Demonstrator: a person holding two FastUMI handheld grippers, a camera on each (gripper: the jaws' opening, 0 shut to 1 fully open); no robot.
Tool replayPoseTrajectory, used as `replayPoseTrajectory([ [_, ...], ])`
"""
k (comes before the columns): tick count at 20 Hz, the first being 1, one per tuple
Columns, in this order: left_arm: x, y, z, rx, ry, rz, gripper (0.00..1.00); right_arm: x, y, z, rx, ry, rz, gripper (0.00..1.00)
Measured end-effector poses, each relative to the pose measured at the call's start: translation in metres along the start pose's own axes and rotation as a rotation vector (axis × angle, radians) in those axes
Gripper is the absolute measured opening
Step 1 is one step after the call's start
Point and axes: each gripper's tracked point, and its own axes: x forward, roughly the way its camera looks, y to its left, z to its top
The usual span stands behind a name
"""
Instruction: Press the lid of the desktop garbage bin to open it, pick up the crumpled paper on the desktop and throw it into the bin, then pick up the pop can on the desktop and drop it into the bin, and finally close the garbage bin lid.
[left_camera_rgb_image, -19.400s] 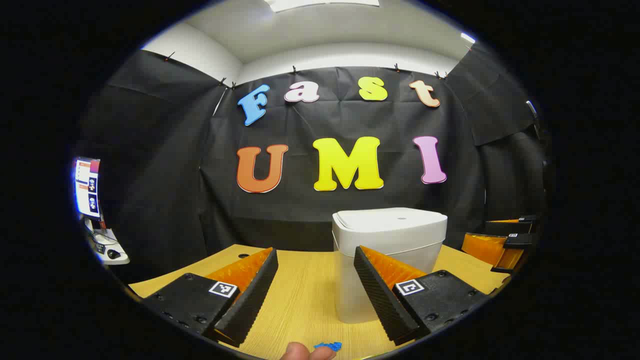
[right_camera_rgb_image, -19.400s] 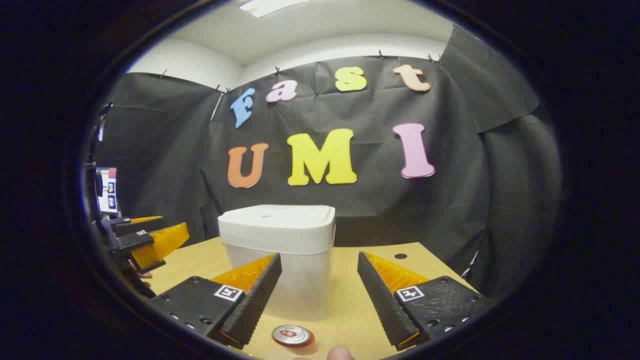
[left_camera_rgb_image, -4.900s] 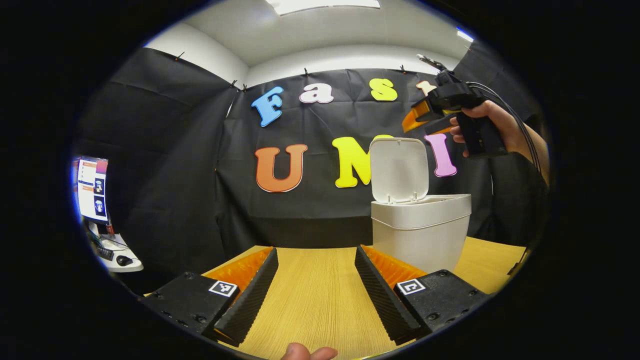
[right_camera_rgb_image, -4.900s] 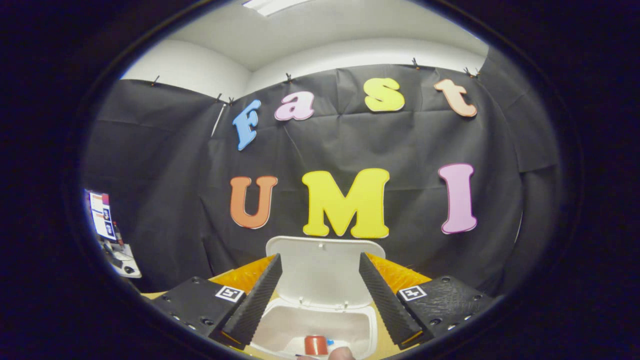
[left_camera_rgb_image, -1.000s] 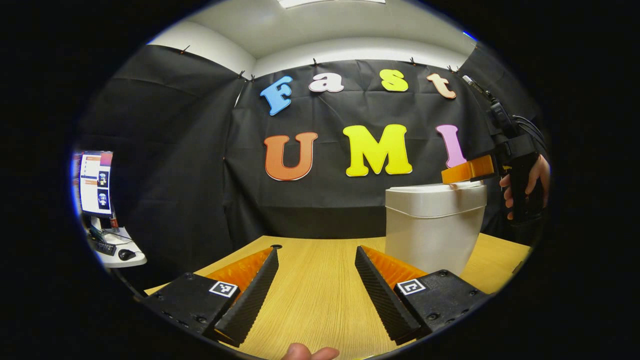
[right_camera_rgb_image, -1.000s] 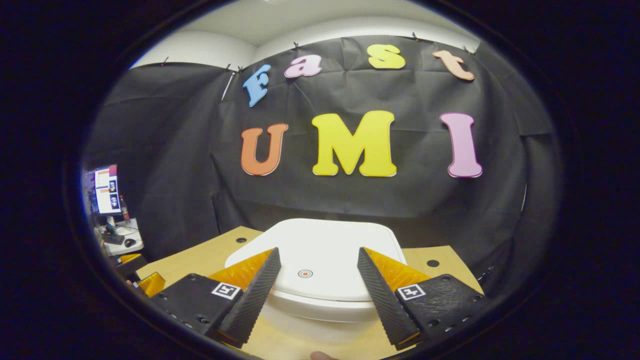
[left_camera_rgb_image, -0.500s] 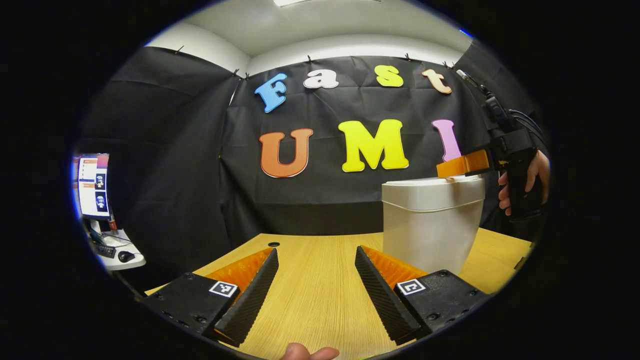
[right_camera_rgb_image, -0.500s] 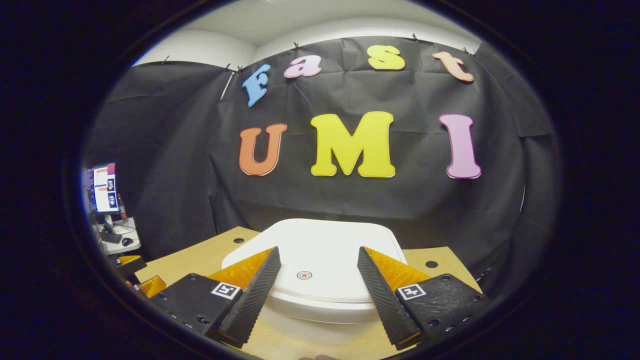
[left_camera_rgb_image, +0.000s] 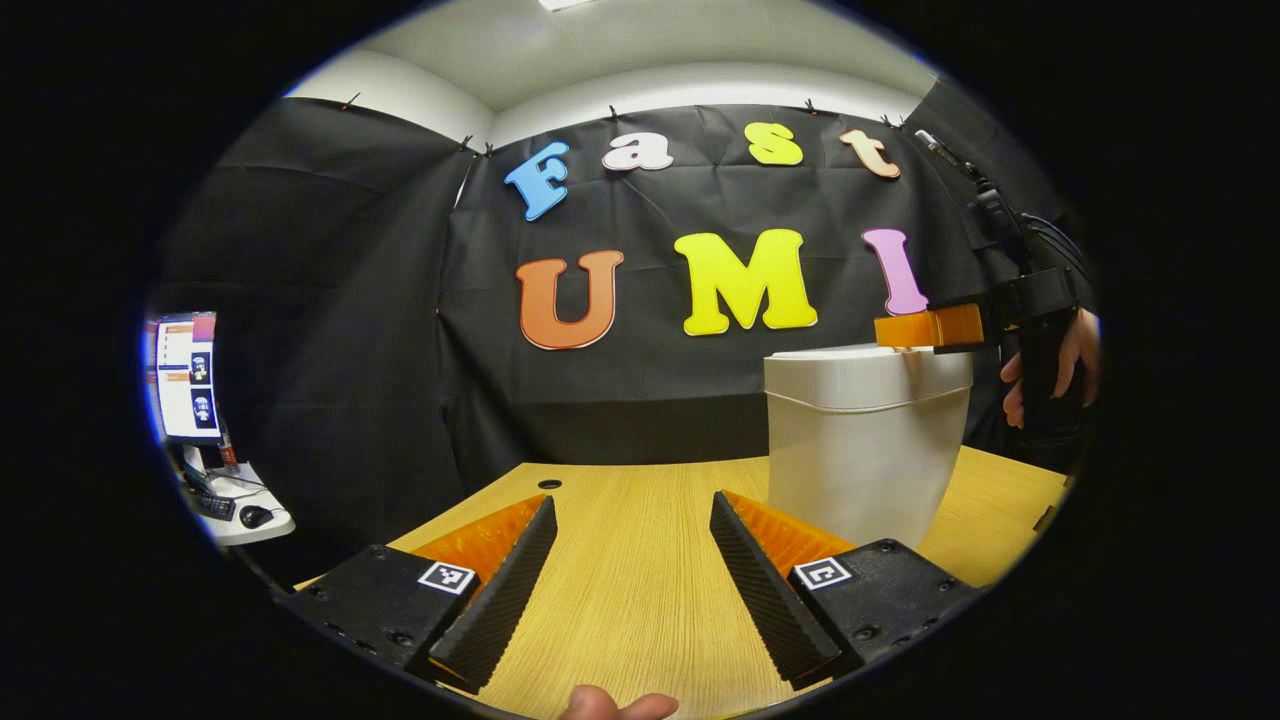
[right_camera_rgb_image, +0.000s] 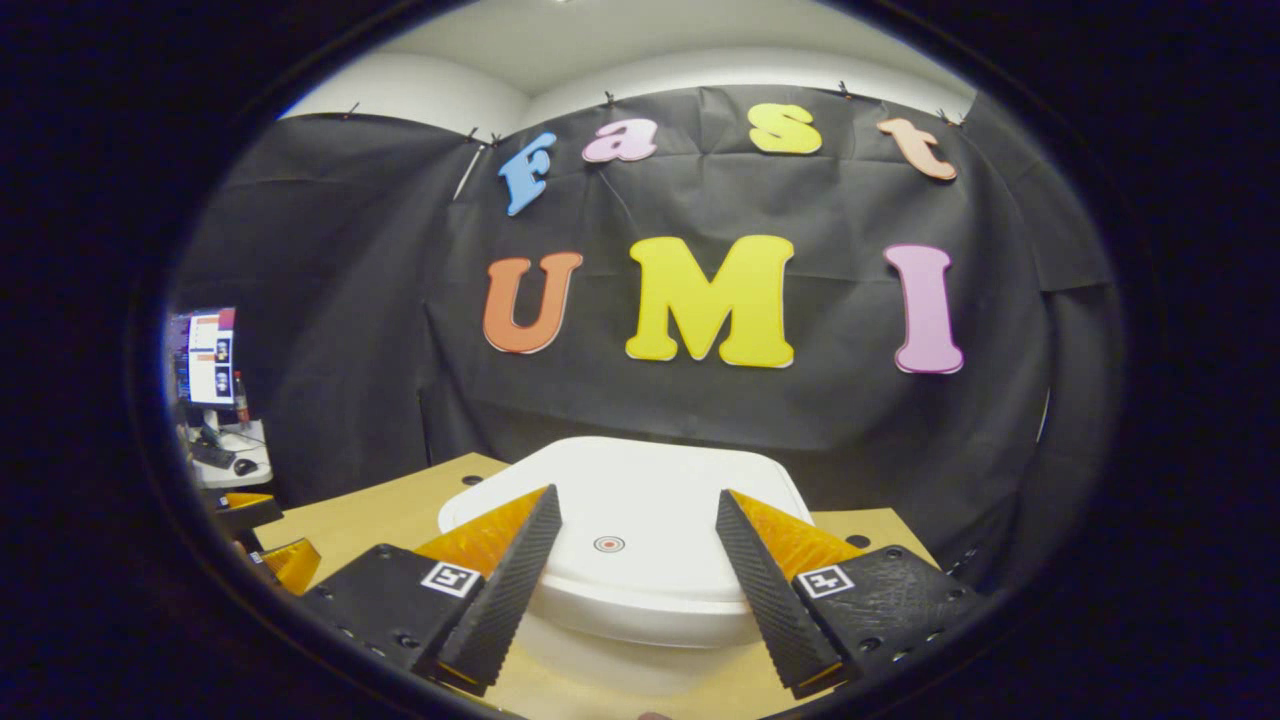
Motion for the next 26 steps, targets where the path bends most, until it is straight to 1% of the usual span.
replayPoseTrajectory([
  [1, 0.001, 0.001, 0.0, -0.004, 0.0, 0.001, 0.99, 0.001, -0.001, -0.003, 0.012, 0.015, 0.01, 0.99],
  [3, 0.0, 0.001, 0.0, -0.009, 0.0, 0.001, 1.0, 0.0, 0.001, -0.003, 0.002, 0.012, 0.015, 1.0],
  [6, 0.0, 0.0, 0.003, 0.0, -0.009, 0.003, 0.99, 0.001, 0.001, -0.004, 0.022, 0.006, 0.029, 1.0],
  [14, 0.0, -0.007, 0.0, -0.011, 0.002, -0.015, 0.99, 0.0, 0.002, -0.002, 0.029, 0.013, 0.014, 1.0],
  [15, -0.001, -0.008, -0.001, -0.012, 0.009, -0.018, 0.99, -0.001, 0.001, -0.001, 0.034, 0.009, -0.005, 1.0],
  [17, -0.003, -0.009, 0.003, -0.004, -0.002, -0.01, 1.0, -0.006, 0.002, 0.004, 0.022, -0.012, -0.074, 0.98],
  [18, -0.003, -0.009, 0.005, 0.0, -0.008, -0.003, 0.99, -0.009, 0.004, 0.005, 0.02, -0.036, -0.098, 0.98],
  [19, -0.005, -0.009, 0.007, 0.004, -0.013, 0.002, 0.99, -0.01, 0.007, 0.007, 0.004, -0.063, -0.107, 0.98],
  [21, -0.006, -0.011, 0.011, 0.009, -0.027, 0.006, 0.99, -0.011, 0.011, 0.009, -0.002, -0.085, -0.102, 0.98],
  [22, -0.008, -0.013, 0.014, 0.011, -0.033, 0.007, 0.99, -0.013, 0.011, 0.007, 0.011, -0.077, -0.086, 0.93],
  [23, -0.009, -0.014, 0.015, 0.011, -0.039, 0.008, 1.0, -0.015, 0.012, 0.007, 0.023, -0.07, -0.067, 0.97],
  [24, -0.009, -0.016, 0.017, 0.009, -0.044, 0.009, 1.0, -0.017, 0.012, 0.008, 0.033, -0.071, -0.05, 0.97],
  [26, -0.012, -0.023, 0.021, 0.007, -0.055, 0.007, 1.0, -0.021, 0.005, 0.007, 0.074, -0.095, -0.047, 0.96],
])
